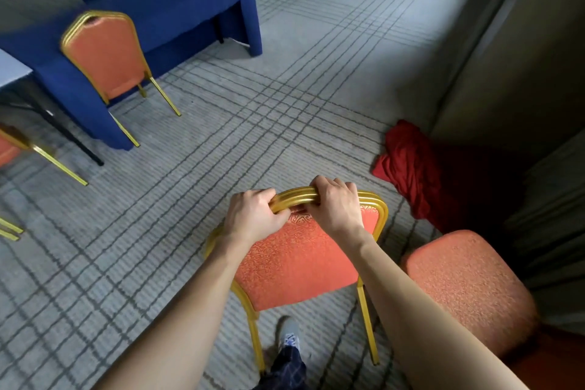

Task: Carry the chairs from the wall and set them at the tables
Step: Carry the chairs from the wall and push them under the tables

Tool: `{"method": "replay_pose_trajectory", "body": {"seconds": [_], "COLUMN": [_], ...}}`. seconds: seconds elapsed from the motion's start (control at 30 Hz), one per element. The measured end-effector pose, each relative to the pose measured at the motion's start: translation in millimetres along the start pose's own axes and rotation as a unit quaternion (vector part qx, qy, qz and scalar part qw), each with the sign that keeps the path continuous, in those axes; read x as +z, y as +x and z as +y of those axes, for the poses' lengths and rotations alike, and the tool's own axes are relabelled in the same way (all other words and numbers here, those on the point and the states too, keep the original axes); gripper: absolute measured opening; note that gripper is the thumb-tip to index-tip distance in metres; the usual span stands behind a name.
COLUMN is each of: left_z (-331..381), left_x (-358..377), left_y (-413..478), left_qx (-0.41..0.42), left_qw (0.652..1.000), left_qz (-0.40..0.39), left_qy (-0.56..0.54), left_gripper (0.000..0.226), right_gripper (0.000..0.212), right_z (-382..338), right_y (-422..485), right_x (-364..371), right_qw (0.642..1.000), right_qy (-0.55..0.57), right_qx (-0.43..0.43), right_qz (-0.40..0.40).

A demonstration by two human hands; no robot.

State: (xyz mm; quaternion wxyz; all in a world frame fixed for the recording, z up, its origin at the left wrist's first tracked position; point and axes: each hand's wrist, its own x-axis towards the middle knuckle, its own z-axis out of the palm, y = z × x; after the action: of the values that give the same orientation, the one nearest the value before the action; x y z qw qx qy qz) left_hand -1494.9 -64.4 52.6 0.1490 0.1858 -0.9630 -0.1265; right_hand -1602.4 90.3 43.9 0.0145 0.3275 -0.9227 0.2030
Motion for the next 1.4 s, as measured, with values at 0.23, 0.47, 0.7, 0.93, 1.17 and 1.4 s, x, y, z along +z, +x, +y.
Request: {"method": "replay_pose_trajectory", "body": {"seconds": [0.23, 0.47, 0.7, 0.93, 1.17, 1.4], "left_z": [-16, -13, -8, -2, -16, -36], "left_x": [-2, -3, 2, 11, 27, 43], "left_y": [44, 64, 79, 108, 169, 227], "left_qx": [-0.008, -0.015, -0.083, -0.163, -0.228, -0.300], "left_qw": [0.999, 0.998, 0.990, 0.981, 0.967, 0.944], "left_qz": [-0.033, -0.049, -0.057, -0.064, -0.068, -0.105], "left_qy": [0.006, 0.048, 0.101, 0.079, 0.093, 0.083], "left_gripper": [0.040, 0.040, 0.063, 0.053, 0.050, 0.064], "right_gripper": [0.024, 0.022, 0.020, 0.033, 0.037, 0.042], "right_z": [-3, -1, 1, 14, 21, 29], "right_y": [44, 61, 78, 120, 187, 248], "right_x": [8, 7, 8, 4, 13, 35], "right_qw": [1.000, 1.000, 0.999, 0.998, 0.998, 0.994], "right_qy": [-0.011, -0.010, -0.003, -0.022, -0.048, -0.049], "right_qx": [0.014, 0.022, 0.037, 0.041, -0.011, -0.072], "right_qz": [0.004, 0.002, 0.008, -0.038, -0.050, -0.063]}}
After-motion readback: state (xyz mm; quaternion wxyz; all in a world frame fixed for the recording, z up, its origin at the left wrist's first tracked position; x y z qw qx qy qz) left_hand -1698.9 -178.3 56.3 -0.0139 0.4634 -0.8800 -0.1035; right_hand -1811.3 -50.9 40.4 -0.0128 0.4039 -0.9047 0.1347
